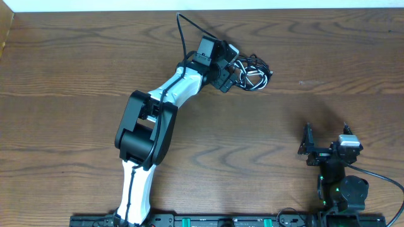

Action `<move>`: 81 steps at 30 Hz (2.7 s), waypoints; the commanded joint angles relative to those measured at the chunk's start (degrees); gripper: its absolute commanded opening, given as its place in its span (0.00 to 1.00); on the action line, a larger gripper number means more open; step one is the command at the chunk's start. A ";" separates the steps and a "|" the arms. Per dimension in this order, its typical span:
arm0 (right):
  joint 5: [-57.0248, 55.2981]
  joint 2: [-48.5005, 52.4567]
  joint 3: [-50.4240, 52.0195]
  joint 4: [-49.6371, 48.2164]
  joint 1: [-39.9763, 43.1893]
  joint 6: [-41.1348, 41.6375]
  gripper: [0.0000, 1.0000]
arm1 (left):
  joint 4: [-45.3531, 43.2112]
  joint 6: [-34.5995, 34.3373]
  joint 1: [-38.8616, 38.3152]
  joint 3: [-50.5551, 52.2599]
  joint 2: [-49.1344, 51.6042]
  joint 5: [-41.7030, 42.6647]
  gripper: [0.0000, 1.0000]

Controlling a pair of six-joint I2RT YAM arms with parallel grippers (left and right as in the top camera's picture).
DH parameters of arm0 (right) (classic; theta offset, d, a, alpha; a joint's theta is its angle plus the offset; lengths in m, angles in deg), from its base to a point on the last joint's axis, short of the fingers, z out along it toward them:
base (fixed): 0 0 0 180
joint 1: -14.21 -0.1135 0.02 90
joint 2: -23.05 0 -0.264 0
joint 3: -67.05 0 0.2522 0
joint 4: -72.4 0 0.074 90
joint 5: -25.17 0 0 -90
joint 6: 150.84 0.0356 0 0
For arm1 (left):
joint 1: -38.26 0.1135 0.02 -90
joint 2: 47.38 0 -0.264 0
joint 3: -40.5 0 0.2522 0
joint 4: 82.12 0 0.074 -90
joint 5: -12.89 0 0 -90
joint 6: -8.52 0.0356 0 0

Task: Untangle cables
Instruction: 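Grasp the cable bundle with the left gripper and lift it, then move the right gripper toward the cables held by the left gripper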

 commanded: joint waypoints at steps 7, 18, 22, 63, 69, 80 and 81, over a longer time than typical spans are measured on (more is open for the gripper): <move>-0.28 -0.37 0.09 0.15 -0.44 0.57 0.99 | -0.02 0.83 0.00 -0.66 1.11 -0.59 0.24; -0.28 -0.37 0.09 0.15 -0.44 0.57 0.99 | -1.44 0.87 0.33 -0.68 -2.16 -0.61 0.07; -0.28 -0.37 0.09 0.15 -0.44 0.57 0.99 | -3.37 0.90 0.79 -0.68 -6.19 -0.59 0.08; 7.72 -0.31 -2.40 -7.43 -0.44 1.18 0.99 | -8.33 4.94 2.14 -0.68 -19.15 -0.57 0.07; 9.18 4.39 -12.68 3.19 -0.44 -2.23 0.99 | -8.59 4.44 2.14 -0.68 -19.15 -0.57 0.07; 24.06 33.92 -36.48 17.66 -0.44 -13.25 0.99 | -8.48 -1.31 2.14 -0.68 -19.15 -0.57 0.07; 27.87 38.03 -39.39 19.19 -0.44 -15.50 0.99 | -8.46 -2.51 2.14 -0.68 -19.15 -0.55 0.08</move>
